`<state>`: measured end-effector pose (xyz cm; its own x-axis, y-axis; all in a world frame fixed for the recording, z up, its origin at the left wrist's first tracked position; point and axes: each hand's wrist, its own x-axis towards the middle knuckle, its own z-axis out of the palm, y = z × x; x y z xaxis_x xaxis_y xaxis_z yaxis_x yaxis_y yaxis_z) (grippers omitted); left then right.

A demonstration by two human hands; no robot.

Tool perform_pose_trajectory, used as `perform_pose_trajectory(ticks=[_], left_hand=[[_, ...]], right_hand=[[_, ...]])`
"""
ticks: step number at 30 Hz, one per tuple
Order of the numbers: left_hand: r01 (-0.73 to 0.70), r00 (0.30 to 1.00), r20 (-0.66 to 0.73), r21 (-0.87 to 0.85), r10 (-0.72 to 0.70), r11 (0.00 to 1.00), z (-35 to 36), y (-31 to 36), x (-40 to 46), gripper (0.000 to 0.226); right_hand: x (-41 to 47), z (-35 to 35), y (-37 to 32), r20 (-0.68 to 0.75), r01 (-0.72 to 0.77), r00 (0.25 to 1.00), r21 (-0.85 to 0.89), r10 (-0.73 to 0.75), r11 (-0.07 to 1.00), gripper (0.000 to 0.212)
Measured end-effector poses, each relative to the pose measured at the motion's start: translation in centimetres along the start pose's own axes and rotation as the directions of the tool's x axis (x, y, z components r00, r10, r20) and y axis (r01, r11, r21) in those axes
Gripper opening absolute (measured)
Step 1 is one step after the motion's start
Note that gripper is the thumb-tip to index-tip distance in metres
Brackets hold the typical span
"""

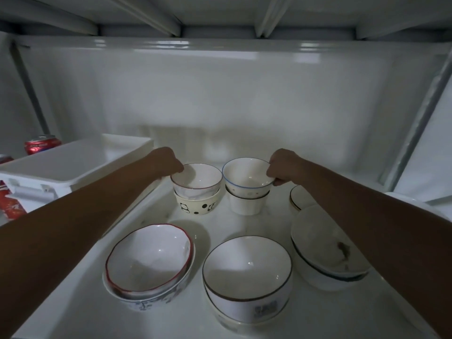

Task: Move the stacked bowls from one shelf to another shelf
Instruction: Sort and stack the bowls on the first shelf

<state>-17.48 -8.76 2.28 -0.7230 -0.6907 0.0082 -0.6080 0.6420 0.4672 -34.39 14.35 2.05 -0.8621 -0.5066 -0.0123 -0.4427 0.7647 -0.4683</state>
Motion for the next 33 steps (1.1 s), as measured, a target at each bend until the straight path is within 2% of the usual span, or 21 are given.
perform_pose_trajectory(ticks=[2, 4, 5, 6, 8, 10, 12, 14, 18, 22, 24, 27, 31, 33], left_hand=[[-0.144, 0.975, -0.141, 0.177, 0.170, 0.974, 0.1, 1.9, 0.0, 0.026], [-0.296, 0.916, -0.217, 0.200, 0.337, 0.934, 0.9, 4.5, -1.1, 0.022], [-0.373, 0.887, -0.206, 0.205, 0.413, 0.905, 1.3, 5.8, -1.8, 0.021], [-0.457, 0.862, -0.133, 0.215, 0.489, 0.863, 1.8, 6.9, -2.5, 0.020], [-0.616, 0.786, 0.113, 0.211, 0.607, 0.759, 3.2, 8.6, -4.1, 0.024], [-0.710, 0.701, 0.319, 0.221, 0.638, 0.669, 4.6, 9.6, -5.1, 0.033], [-0.754, 0.656, 0.420, 0.321, 0.628, 0.573, 6.2, 9.9, -5.2, 0.041], [-0.763, 0.646, 0.450, 0.395, 0.616, 0.512, 7.8, 9.8, -5.0, 0.040], [-0.740, 0.666, 0.333, 0.404, 0.667, 0.537, 9.2, 9.7, -4.7, 0.022], [-0.719, 0.694, 0.205, 0.248, 0.690, 0.649, 8.1, 9.9, -3.7, 0.017], [-0.699, 0.714, 0.131, 0.178, 0.688, 0.692, 7.4, 10.1, -3.4, 0.017], [-0.663, 0.737, -0.049, 0.148, 0.675, 0.734, 5.8, 10.5, -3.0, 0.023], [-0.627, 0.747, -0.137, 0.183, 0.651, 0.758, 3.1, 10.6, -2.3, 0.021], [-0.609, 0.760, -0.138, 0.190, 0.636, 0.770, 2.3, 10.5, -2.1, 0.036]], right_hand=[[0.0, -0.5, 0.5, -0.025, -0.003, 1.000, 0.061, 0.004, 0.998, 0.006], [0.0, -1.6, 1.1, -0.065, -0.012, 0.998, 0.119, 0.020, 0.993, 0.004], [0.0, -2.2, 1.4, -0.088, -0.021, 0.996, 0.133, 0.033, 0.991, 0.009], [0.1, -2.9, 1.8, -0.110, -0.039, 0.992, 0.146, 0.055, 0.989, 0.016], [0.0, -4.0, 2.4, -0.153, -0.078, 0.983, 0.166, 0.103, 0.983, 0.022], [-0.3, -4.6, 2.9, -0.168, -0.109, 0.976, 0.172, 0.139, 0.979, 0.024], [-1.0, -4.9, 3.3, -0.163, -0.143, 0.972, 0.166, 0.170, 0.976, 0.028], [-1.4, -5.0, 3.5, -0.158, -0.162, 0.968, 0.188, 0.193, 0.969, 0.029], [-1.7, -5.1, 3.9, -0.178, -0.156, 0.962, 0.261, 0.207, 0.953, 0.030], [-0.8, -5.2, 4.7, -0.214, -0.183, 0.941, 0.332, 0.263, 0.925, 0.024], [-0.3, -5.2, 5.1, -0.228, -0.215, 0.930, 0.294, 0.287, 0.931, 0.020], [0.4, -4.8, 5.3, -0.222, -0.253, 0.928, 0.213, 0.299, 0.944, 0.029], [1.4, -3.0, 4.8, -0.086, -0.294, 0.948, 0.138, 0.308, 0.946, 0.035], [2.1, -1.7, 4.4, 0.050, -0.279, 0.959, 0.364, 0.281, 0.889, 0.025]])
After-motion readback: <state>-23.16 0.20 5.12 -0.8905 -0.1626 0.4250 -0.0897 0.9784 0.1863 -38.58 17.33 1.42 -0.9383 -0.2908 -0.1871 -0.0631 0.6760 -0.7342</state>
